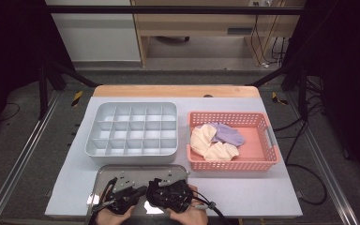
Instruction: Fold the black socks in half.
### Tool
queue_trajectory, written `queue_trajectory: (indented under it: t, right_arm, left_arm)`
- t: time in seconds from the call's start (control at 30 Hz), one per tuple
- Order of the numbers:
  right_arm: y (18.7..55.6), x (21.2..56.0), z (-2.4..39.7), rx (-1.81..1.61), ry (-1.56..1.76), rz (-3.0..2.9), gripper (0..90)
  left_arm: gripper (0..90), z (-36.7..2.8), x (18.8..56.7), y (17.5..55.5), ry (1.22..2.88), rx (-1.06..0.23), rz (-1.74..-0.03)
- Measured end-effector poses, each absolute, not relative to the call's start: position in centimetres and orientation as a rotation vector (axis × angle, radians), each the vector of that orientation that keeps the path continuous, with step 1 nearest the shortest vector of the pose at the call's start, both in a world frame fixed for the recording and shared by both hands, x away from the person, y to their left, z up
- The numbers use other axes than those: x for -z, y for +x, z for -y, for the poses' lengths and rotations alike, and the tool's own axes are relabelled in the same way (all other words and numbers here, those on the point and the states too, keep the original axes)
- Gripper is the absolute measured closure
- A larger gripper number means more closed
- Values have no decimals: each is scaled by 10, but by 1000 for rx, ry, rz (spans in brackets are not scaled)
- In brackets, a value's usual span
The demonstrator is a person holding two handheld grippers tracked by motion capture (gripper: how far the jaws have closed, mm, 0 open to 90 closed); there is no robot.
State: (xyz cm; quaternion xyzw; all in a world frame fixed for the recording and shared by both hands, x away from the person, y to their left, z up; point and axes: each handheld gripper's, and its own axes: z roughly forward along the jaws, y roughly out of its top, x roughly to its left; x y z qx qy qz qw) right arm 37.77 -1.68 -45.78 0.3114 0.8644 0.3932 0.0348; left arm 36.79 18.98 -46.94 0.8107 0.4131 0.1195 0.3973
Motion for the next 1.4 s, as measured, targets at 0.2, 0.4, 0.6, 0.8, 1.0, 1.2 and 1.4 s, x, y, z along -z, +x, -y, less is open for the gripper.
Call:
queue_trajectory:
  t: [0.2,0.4,0.6,0.8,1.0,1.2,1.4]
  right_arm:
    - [375,448,27,-1335,945,-2634,667]
    - [372,442,43,-1328,964,-2573,647]
    - [371,454,47,-1308,989,-2588,649]
    - [368,458,32,-1296,942,-2615,653]
    - [366,466,22,-1257,902,-2637,828]
    - [366,456,24,-1311,869,-2601,856]
    - [363,452,20,-1356,797,-2642,855]
  left_arm:
    - [865,-200,462,369,1981,-306,-1072]
    - [824,-199,453,368,1938,-308,-1055]
    - [768,-180,452,370,1970,-337,-1024]
    - [755,-178,460,370,2027,-368,-1048]
    - [766,-180,468,371,2056,-345,-1066]
    - [776,-180,469,372,2059,-345,-1064]
    - [785,-187,467,374,2016,-300,-1091]
